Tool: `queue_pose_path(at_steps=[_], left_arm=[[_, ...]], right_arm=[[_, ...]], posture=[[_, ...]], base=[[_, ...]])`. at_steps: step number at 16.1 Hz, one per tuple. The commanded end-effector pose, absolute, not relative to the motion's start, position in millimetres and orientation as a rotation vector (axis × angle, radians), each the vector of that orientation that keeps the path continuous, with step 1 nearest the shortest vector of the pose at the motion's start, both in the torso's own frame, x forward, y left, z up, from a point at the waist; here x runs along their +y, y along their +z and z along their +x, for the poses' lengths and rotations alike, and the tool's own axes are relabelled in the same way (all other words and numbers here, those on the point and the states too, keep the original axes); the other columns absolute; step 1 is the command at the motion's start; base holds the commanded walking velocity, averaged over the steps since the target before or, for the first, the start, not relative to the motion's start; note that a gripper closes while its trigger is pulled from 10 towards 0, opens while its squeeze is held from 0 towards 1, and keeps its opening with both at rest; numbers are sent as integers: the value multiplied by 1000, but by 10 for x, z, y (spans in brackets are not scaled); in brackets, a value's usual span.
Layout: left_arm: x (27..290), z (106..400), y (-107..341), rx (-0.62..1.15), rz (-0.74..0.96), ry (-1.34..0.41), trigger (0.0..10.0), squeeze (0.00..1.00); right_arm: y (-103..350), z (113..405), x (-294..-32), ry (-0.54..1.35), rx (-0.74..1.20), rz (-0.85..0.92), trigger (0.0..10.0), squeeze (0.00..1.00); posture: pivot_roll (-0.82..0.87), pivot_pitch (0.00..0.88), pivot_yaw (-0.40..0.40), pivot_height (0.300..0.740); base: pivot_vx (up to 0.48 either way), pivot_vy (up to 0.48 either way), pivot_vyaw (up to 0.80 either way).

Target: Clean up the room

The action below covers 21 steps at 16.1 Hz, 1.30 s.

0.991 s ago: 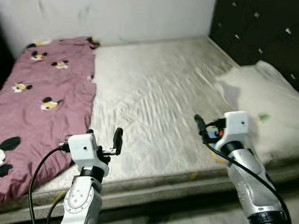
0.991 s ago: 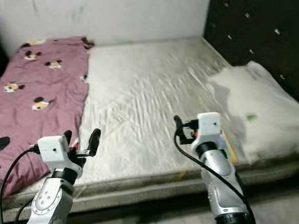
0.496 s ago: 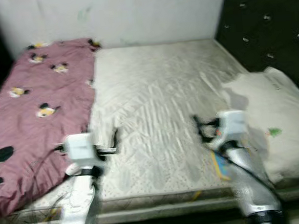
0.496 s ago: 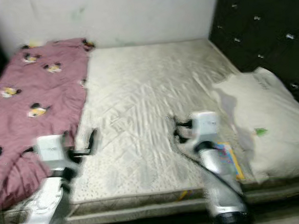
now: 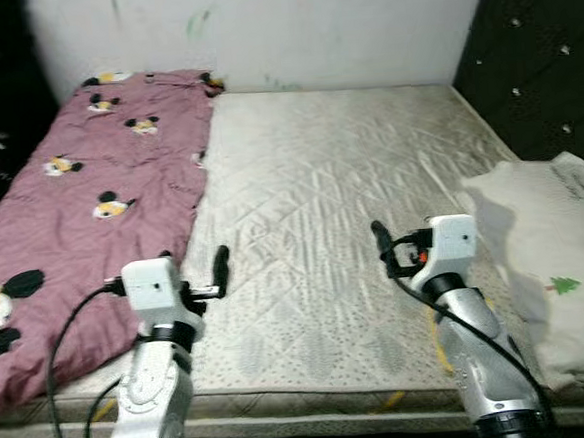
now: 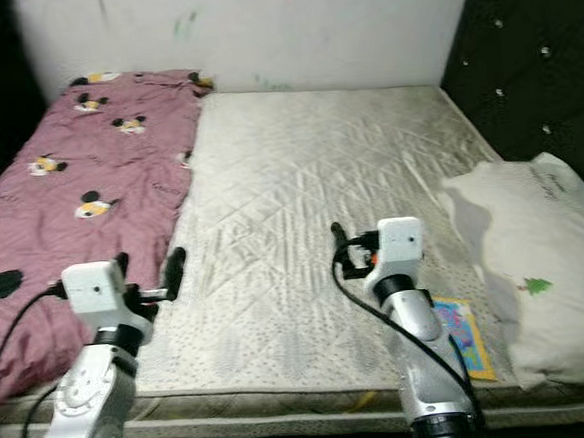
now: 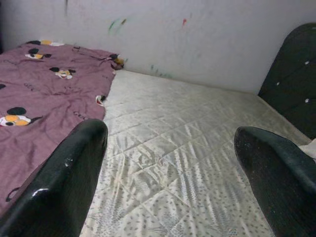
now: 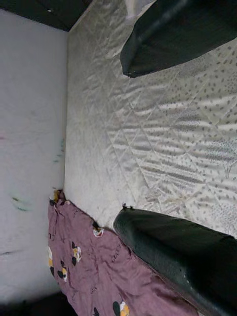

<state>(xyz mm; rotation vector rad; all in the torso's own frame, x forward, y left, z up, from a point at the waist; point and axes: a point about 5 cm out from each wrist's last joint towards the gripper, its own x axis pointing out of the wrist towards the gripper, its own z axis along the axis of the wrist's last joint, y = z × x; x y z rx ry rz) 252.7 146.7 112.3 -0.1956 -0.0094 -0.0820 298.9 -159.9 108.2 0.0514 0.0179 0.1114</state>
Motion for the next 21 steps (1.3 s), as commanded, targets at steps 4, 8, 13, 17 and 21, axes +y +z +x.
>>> queue_pose_path(at_steps=[4, 8, 13, 17, 21], left_arm=[[1504, 2529, 1111, 0, -193, -76, 10000, 0], [1508, 2527, 1107, 2, -198, -69, 10000, 0], [1512, 2528, 1099, 4, -202, -63, 10000, 0], [1517, 2534, 1102, 2, -203, -60, 10000, 0], [1520, 2535, 1109, 1, -205, -59, 10000, 0]], right_arm=[[1093, 3002, -1562, 119, 17, 56, 10000, 0], [1090, 3005, -1557, 123, 18, 54, 10000, 0], [1085, 3007, -1555, 129, 21, 48, 10000, 0], [1085, 3014, -1552, 131, 23, 45, 10000, 0], [1070, 3006, -1549, 132, 29, 41, 10000, 0]], posture=[[-87, 0, -12, 740], [-86, 0, -12, 740], [-86, 0, -14, 740], [-86, 0, -14, 740], [-86, 0, -13, 740]], base=[[0, 480, -459], [0, 480, 0], [0, 480, 0], [0, 480, 0], [0, 480, 0]])
